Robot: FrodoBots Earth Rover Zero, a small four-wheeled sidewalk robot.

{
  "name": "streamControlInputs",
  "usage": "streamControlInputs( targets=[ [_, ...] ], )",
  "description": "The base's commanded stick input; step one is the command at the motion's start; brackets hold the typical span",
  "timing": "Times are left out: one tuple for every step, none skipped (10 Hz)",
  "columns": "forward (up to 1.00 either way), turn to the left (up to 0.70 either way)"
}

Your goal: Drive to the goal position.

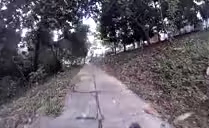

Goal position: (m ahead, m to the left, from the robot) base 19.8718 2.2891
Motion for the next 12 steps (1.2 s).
streamControlInputs(
  targets=[
    [0.7, 0.01],
    [0.7, 0.01],
    [0.7, 0.01],
    [0.7, 0.01],
    [0.7, 0.01],
    [0.7, 0.01],
    [0.7, 0.01],
    [0.7, 0.01],
    [0.7, 0.01],
    [0.7, 0.01],
    [0.7, 0.01],
    [0.7, 0.01]
  ],
)
